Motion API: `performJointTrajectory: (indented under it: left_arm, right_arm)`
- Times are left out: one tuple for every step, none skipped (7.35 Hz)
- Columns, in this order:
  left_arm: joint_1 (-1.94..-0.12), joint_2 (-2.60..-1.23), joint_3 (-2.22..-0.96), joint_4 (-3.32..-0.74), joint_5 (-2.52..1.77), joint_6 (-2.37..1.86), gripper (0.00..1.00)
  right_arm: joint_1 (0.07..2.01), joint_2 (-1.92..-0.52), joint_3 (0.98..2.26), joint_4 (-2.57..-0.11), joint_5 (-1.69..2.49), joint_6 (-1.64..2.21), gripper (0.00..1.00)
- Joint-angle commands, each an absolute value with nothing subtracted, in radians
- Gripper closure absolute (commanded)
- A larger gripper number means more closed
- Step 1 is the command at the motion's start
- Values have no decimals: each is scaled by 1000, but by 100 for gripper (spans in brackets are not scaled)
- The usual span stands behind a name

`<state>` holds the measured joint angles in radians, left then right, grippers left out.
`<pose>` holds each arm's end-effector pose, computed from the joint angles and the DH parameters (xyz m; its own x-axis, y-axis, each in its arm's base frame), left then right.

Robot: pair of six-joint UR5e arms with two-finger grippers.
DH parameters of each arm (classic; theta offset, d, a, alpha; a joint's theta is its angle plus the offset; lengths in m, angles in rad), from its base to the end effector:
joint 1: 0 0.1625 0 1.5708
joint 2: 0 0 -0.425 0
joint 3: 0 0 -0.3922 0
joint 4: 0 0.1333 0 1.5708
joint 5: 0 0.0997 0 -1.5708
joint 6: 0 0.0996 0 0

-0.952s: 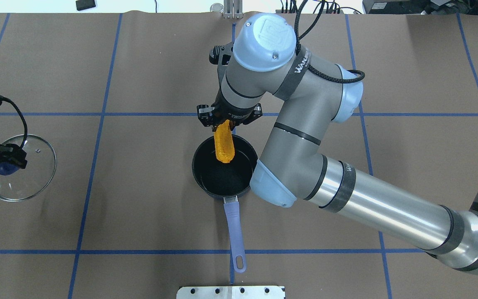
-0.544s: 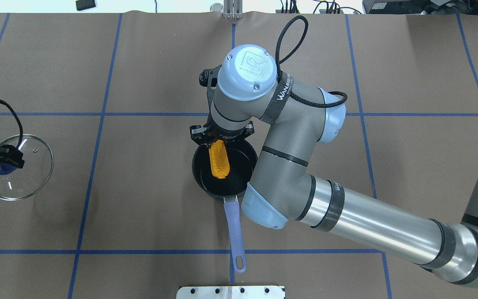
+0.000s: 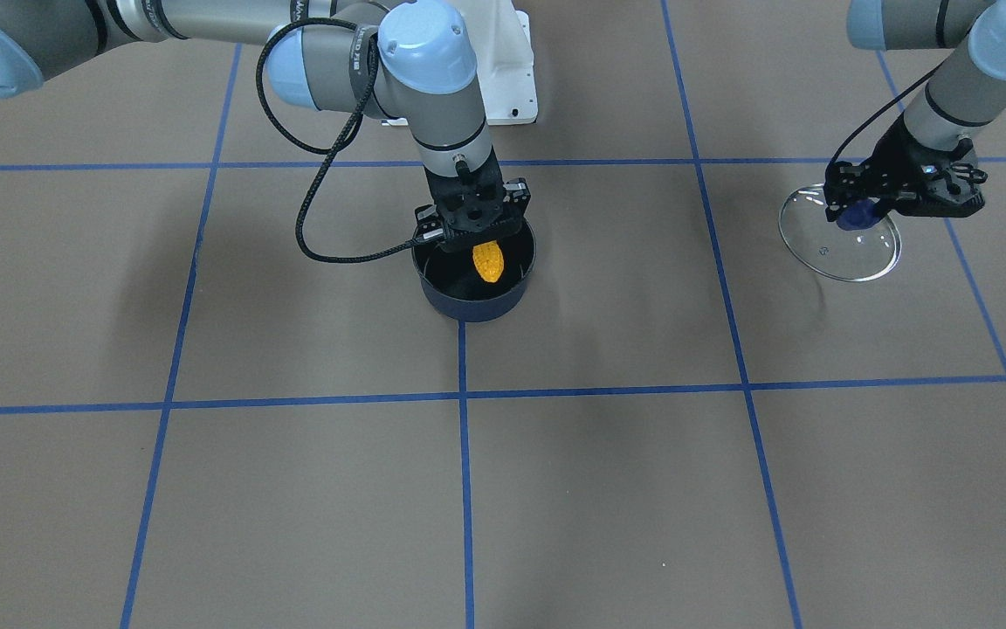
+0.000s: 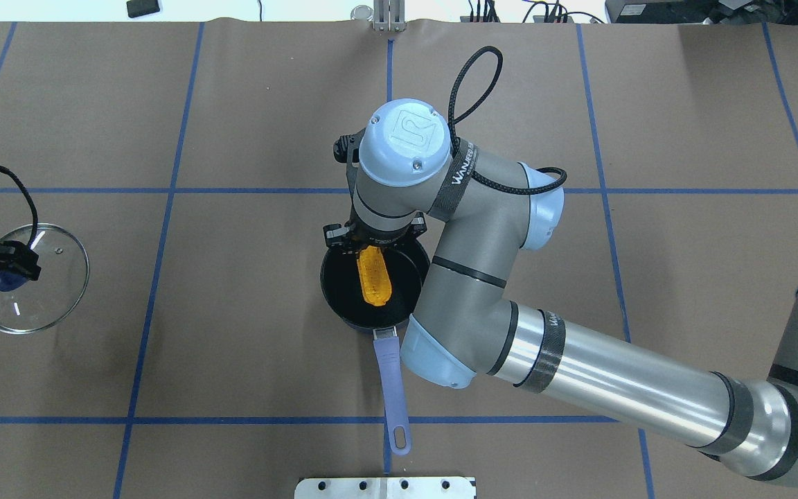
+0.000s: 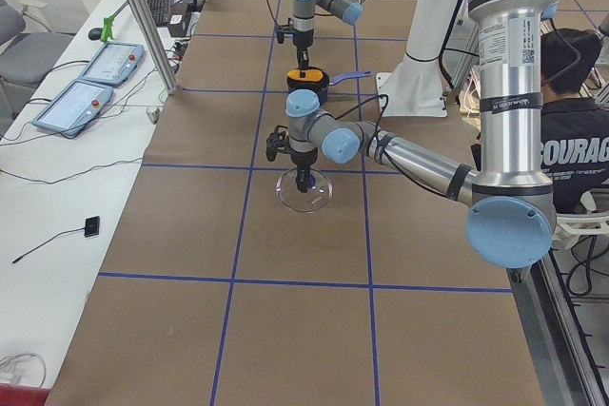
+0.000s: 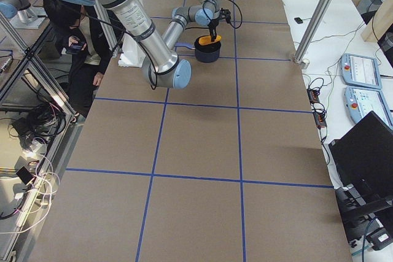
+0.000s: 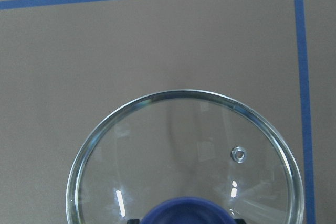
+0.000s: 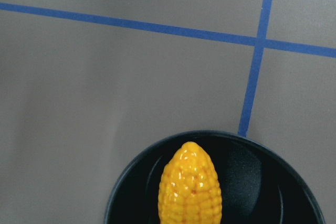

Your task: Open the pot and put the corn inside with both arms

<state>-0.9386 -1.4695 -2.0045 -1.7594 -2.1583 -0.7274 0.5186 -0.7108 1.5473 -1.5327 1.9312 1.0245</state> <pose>0.2062 -0.4136 0.4796 0.7205 0.0684 -0.6900 -0.0447 0.9976 0.0521 -0.5770 -0.4423 0.1319 0.5948 -0.2203 0.7731 0.0939 0.9742 0.2054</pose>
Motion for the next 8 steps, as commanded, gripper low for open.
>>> performJointTrajectory:
  left_arm:
    - [-937,-1470,-2005,-1759,-2158,-730,38]
    - [-937,-1470,-2005,-1761,-2158,-732,38]
    - [-937,-1470,-2005,-1759,-2158,-732,38]
    - [-937,-1470,-2005,-1759,-2158,-733,38]
    - [-937,-1470,-2002,-1759,-2158,-732,38]
    - [-937,-1471,-1990,-1759,-2158,-729,38]
    - [-936,-1474,-1971,-1767,-2158,-721,38]
    - [-934,-1480,-1924,-1820,-2158,-722,38]
  right_arm:
    - [518,-710,1517,-1528,1918,1003,76]
    - [518,-707,1516,-1526,1916,1002,76]
    - [518,-701,1513,-1528,1916,1003,74]
    - [518,-689,1514,-1528,1893,1003,1]
    - [522,-683,1514,-1526,1879,1002,0]
    - [552,-686,1525,-1528,1894,1000,0]
    - [625,-699,1535,-1528,1990,964,0]
    - [723,-750,1560,-1528,2116,862,0]
